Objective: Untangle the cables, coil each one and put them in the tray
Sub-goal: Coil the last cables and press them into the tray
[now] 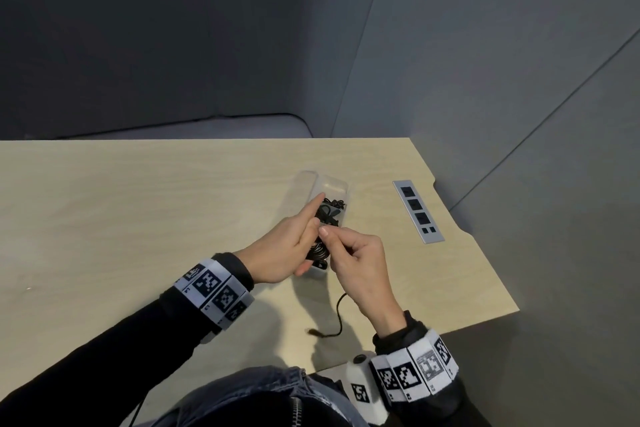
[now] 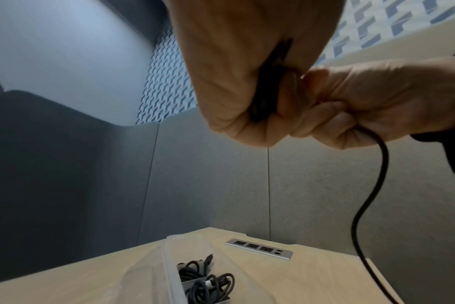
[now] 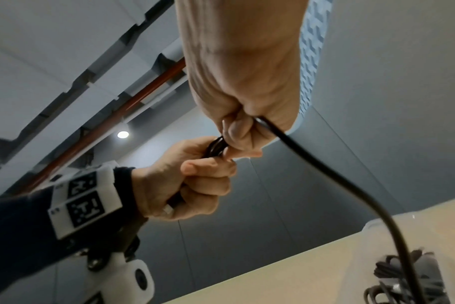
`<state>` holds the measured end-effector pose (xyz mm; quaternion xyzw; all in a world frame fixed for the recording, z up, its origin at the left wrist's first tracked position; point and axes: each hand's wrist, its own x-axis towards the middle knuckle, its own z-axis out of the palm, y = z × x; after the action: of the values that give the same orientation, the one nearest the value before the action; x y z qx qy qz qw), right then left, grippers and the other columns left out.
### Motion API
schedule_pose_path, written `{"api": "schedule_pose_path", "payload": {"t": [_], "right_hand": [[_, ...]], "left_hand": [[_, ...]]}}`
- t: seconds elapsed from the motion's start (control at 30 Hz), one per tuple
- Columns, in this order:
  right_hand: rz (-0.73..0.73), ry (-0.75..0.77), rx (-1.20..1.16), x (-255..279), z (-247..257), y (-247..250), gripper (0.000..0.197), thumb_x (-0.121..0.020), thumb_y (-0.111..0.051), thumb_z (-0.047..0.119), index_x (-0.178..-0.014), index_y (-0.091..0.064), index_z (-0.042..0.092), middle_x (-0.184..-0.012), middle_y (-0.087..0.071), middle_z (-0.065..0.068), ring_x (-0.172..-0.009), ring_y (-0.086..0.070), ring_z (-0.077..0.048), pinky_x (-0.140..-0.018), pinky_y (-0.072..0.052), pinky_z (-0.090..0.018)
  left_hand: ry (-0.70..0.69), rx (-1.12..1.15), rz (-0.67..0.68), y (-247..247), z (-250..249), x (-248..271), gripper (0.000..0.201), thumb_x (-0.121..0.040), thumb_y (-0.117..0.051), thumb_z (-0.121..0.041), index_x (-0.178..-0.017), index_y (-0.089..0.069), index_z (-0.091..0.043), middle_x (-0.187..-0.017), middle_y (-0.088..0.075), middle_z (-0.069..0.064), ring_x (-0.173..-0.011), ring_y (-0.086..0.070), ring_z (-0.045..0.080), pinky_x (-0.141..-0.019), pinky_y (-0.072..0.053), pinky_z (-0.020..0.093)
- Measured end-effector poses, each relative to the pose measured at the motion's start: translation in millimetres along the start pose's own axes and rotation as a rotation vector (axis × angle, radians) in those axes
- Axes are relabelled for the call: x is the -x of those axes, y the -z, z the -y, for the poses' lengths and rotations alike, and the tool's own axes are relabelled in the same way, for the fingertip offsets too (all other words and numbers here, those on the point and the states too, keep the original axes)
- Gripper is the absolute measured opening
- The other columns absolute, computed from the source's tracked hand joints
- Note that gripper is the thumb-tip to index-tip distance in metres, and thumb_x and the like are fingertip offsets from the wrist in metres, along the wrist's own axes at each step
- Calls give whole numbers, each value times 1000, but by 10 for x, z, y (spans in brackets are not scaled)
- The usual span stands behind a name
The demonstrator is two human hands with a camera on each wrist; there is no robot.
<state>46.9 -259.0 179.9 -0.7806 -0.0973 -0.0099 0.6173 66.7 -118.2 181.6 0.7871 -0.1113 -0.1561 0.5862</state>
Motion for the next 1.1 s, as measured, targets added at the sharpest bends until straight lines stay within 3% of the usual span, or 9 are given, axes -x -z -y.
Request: {"api": "schedule_pose_path", "payload": {"t": [0.1, 0.3, 0.5, 0.63, 0.8, 0.9, 0.97, 1.03, 1.1], "right_hand": [[-45, 4, 12, -29, -56, -37, 24, -94, -57, 10, -84, -77, 16, -57, -69, 11, -55, -53, 3, -59, -43, -19], [-131, 36, 185, -100, -222, 22, 17, -91, -61, 16, -81, -75, 18, -75, -71, -1, -70, -61, -12, -67, -49, -30], [-162, 86, 204, -129, -172, 84, 14, -90, -63, 17, -84, -76, 16, -74, -70, -3, -70, -62, -18, -66, -51, -35], [197, -33, 307, -204, -5, 332, 30, -90, -63, 21, -61, -67, 30, -47, -55, 14, -47, -44, 2, -52, -35, -18], [438, -81, 176, -360, 133, 588, 14, -87, -64, 2, -86, -71, 14, -78, -65, 3, -73, -58, -4, -74, -45, -17], [348, -80, 5, -367, 62, 410, 19, -90, -57, -1, -103, -69, 6, -79, -71, 10, -75, -62, 3, -72, -46, -10], [326, -146, 12, -302, -45, 198, 23, -95, -51, 1, -88, -72, 7, -56, -62, 15, -53, -52, 5, -56, -38, -7], [349, -144, 177, -206, -185, 18, 45, -99, -47, 10, -59, -59, 25, -48, -48, 12, -47, -38, -1, -51, -32, -18], [417, -71, 422, -138, -259, -60, 30, -99, -42, 15, -72, -55, 21, -62, -53, 0, -57, -44, -12, -59, -35, -30]], "left_hand": [[6, 60, -29, -20, 64, -46, 36, -103, -22, -23, -128, -47, -17, -88, -61, 20, -37, -41, 9, -43, -37, 17], [86, -318, -48, -33, 134, -98, 82, -95, -3, -59, -54, -61, -16, -46, -60, -2, -47, -59, 12, -67, -49, 30], [112, -82, -201, -114, 127, -88, 63, -101, -19, -41, -53, -50, -15, -45, -54, -3, -52, -64, 13, -50, -43, 21], [15, -463, -258, -15, 156, -105, 59, -101, -21, -31, -49, -42, -11, -51, -52, 8, -55, -53, 29, -59, -41, 35], [-266, -386, -46, 35, 177, -22, 53, -95, -23, -35, -44, -26, -20, -40, -22, -7, -38, -21, 12, -45, -23, 25], [-382, -259, -173, 62, 144, -62, 51, -93, -21, -39, -44, -29, -25, -36, -23, -9, -34, -24, 11, -42, -21, 17], [-382, -255, -269, 82, 121, -105, 56, -93, -19, -40, -43, -35, -18, -37, -30, -5, -35, -30, 14, -43, -26, 21], [-337, -304, -386, 112, 134, -148, 59, -95, -25, -36, -40, -32, -14, -36, -30, 3, -35, -31, 17, -44, -27, 24], [-229, -341, -517, 184, 183, -206, 61, -96, -38, -25, -37, -25, -17, -34, -23, -3, -34, -26, 16, -43, -23, 23]]}}
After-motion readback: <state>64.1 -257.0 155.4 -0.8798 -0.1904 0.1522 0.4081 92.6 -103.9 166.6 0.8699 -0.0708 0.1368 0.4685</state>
